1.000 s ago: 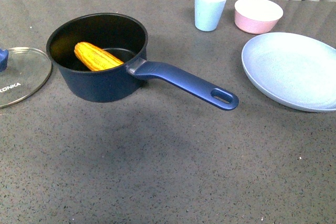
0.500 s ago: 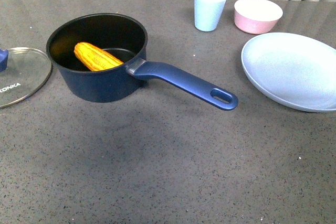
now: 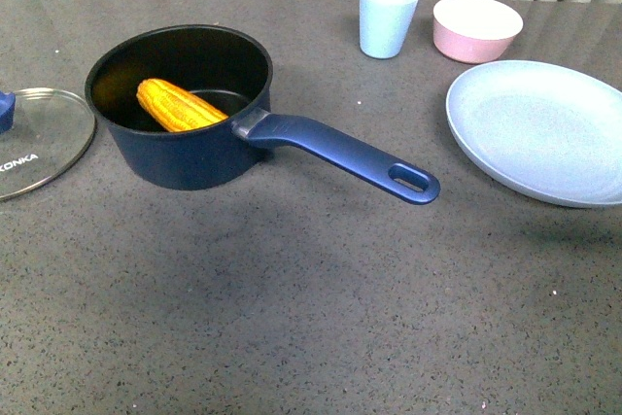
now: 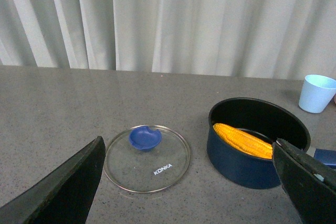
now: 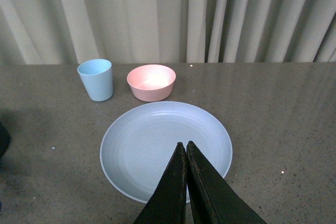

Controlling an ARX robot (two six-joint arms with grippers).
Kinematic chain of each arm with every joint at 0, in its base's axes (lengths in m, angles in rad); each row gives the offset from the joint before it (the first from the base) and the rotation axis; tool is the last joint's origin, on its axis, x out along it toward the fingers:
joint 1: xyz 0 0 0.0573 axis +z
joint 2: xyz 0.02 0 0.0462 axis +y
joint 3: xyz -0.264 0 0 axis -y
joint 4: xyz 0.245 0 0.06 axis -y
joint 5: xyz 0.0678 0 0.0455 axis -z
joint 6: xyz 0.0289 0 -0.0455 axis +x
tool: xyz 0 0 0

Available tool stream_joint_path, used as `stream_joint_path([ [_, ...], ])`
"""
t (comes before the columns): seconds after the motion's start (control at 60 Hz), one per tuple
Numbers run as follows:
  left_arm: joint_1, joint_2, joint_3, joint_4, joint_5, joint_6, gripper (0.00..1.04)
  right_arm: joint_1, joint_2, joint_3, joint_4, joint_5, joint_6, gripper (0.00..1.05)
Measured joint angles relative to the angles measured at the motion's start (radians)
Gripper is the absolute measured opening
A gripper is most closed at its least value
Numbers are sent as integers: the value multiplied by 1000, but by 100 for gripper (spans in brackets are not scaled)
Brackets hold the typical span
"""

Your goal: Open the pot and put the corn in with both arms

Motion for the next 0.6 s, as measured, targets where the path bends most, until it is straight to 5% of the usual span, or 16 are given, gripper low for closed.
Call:
stream_joint_path([
  [0.6, 0, 0, 0, 0, 0, 0, 96, -1, -317, -31, -254, -2, 0, 2],
])
